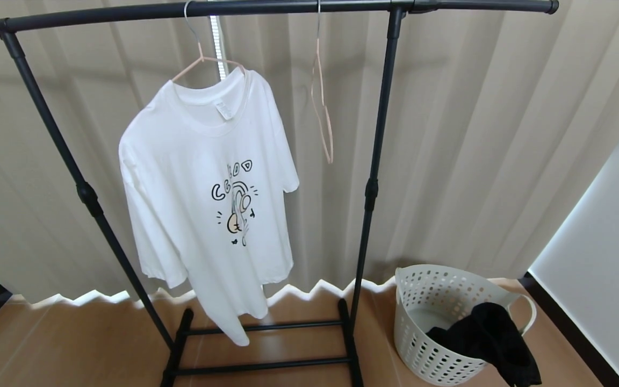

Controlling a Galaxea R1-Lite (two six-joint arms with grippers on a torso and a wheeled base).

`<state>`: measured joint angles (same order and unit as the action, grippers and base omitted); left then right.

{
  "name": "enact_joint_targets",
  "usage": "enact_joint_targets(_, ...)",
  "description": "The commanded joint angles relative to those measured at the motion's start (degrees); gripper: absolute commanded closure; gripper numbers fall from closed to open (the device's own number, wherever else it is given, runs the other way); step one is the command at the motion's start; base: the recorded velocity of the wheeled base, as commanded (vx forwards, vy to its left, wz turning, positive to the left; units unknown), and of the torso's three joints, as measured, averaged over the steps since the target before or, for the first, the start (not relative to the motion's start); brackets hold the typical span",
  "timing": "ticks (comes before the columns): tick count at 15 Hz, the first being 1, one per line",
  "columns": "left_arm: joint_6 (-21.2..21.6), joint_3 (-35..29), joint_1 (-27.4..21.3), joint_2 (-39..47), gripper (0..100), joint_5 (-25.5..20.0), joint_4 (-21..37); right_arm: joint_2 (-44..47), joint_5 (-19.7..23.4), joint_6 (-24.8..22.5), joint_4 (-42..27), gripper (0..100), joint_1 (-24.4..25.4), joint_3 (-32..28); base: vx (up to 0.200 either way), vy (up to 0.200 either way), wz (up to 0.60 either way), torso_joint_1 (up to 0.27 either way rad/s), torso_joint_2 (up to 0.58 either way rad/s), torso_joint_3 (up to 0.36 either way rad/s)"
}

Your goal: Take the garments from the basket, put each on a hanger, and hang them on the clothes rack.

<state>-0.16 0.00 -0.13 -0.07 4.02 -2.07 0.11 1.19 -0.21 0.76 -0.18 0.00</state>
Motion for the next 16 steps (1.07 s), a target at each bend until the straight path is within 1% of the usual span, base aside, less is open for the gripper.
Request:
enact_joint_targets(1, 0.0, 0.0, 0.0, 0.1, 0, 0.0, 0.0, 0.0, 0.0, -0.1, 0.0, 0, 0.0, 0.0, 0.000, 0.000, 0.00, -0.163, 0.49, 0.325)
enact_joint_targets(5, 0.0, 0.0, 0.0, 0.1, 0, 0.0, 0.0, 0.0, -0.1, 0.0, 0.0, 0, 0.0, 0.0, 0.000, 0.000, 0.00, -0.067, 0.23, 0.149)
enact_joint_targets(8, 0.0, 0.0, 0.0, 0.1, 0, 0.0, 0.0, 0.0, 0.0, 0.0, 0.0, 0, 0.0, 0.0, 0.000, 0.000, 0.00, -0.095, 0.35, 0.235)
enact_joint_targets(11, 0.0, 0.0, 0.0, 0.1, 0, -0.1, 0.0, 0.0, -0.1, 0.1, 0.0, 0, 0.0, 0.0, 0.000, 0.000, 0.00, -0.046, 0.15, 0.106)
enact_joint_targets(16, -0.4, 0.0, 0.0, 0.1, 0, 0.0, 0.0, -0.1, 0.0, -0.1, 0.0, 0, 0.0, 0.0, 0.000, 0.000, 0.00, -0.085, 0.39, 0.298)
